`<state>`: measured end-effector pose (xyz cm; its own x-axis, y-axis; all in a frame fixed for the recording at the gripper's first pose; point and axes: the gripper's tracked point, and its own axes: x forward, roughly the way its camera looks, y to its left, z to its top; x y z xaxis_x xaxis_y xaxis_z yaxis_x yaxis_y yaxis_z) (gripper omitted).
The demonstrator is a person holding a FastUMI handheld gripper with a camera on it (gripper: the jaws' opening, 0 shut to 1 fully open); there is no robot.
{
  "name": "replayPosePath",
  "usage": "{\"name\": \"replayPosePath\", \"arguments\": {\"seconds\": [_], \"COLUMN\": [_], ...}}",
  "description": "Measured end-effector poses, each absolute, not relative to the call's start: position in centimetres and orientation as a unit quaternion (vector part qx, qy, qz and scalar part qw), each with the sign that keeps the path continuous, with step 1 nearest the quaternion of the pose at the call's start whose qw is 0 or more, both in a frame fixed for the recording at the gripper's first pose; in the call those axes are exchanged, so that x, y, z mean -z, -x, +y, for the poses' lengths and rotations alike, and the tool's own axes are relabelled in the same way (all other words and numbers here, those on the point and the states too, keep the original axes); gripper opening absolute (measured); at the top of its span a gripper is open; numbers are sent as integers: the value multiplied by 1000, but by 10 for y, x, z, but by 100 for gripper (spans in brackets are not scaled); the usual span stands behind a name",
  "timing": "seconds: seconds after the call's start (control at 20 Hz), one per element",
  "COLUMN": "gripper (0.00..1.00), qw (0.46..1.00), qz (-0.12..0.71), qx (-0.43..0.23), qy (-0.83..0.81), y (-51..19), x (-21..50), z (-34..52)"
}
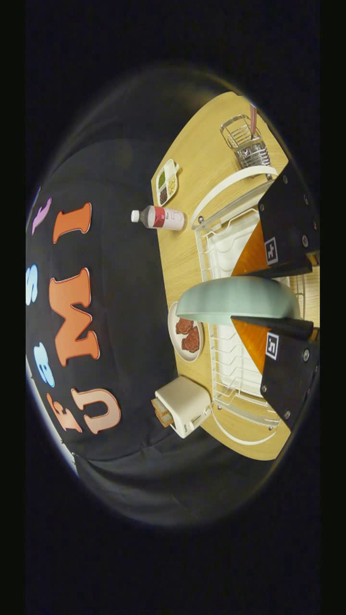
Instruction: Take the plate from the dish rack, then take the spoon from the basket and place it into the plate.
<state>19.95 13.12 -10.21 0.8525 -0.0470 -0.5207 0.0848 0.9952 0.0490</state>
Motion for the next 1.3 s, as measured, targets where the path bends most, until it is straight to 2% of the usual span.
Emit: {"name": "replayPosePath", "arguments": {"seconds": [0.25,0.5,0.95,1.3], "gripper": [31,25,24,24], "qw": [964,968,966,973], "qz": [257,203,200,190], "qx": [62,104,137,119], "qy": [10,106,90,50], "y": [-199,-204,-201,-187], "x": [90,59,55,41], "z": [134,126,118,120]}}
